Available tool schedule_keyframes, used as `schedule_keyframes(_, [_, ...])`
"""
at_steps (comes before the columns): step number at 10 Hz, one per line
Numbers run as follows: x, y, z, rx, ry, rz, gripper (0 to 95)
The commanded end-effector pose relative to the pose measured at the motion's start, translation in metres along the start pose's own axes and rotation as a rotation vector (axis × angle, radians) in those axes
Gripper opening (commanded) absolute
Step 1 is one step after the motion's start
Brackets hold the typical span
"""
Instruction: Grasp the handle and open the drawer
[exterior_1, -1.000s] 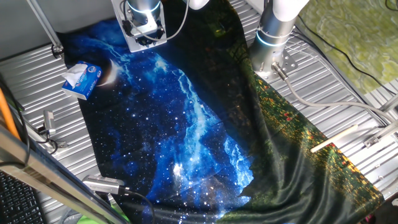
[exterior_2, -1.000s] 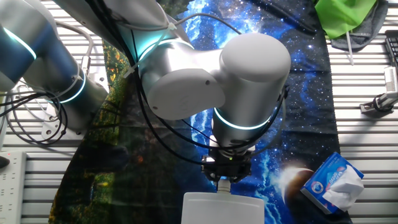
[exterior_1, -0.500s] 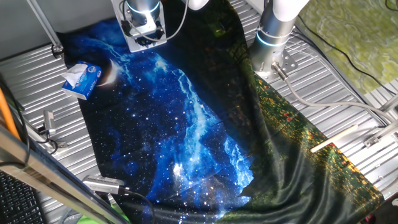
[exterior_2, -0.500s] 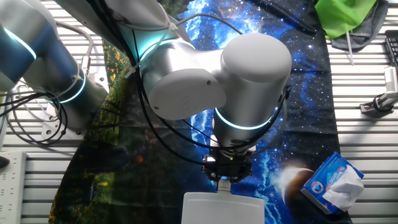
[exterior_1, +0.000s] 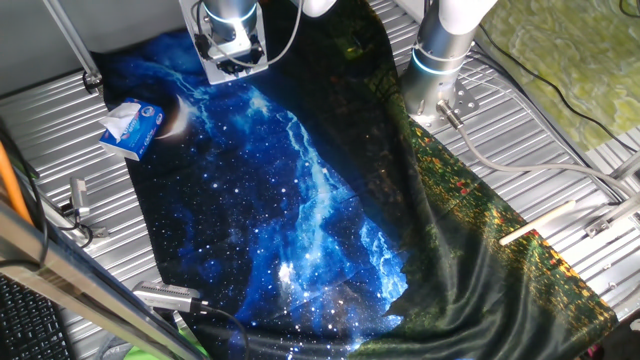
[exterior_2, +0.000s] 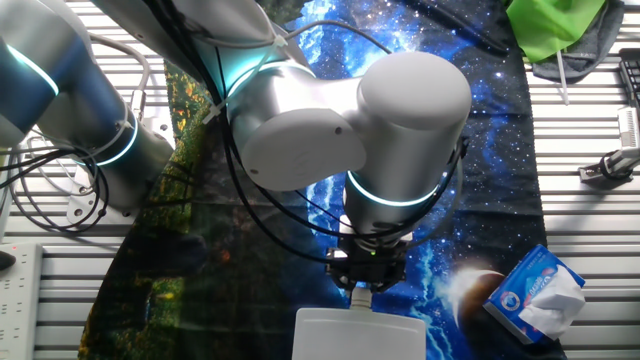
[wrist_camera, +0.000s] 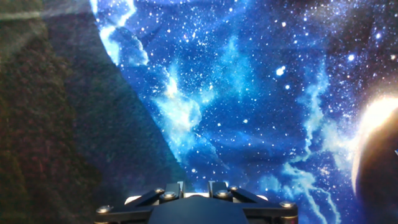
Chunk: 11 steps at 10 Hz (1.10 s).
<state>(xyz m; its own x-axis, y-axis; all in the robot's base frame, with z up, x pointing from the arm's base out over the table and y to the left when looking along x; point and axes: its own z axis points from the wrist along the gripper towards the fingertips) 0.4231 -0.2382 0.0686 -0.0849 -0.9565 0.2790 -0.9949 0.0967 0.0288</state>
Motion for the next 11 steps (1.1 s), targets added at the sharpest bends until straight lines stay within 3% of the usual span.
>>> schedule_keyframes(1, [-0.001, -0.001, 0.0, -0.001, 0.0, 0.001, 0.0])
schedule_keyframes(11, [-0.02, -0.005, -0.009, -0.007, 0.004, 0.026, 0.0])
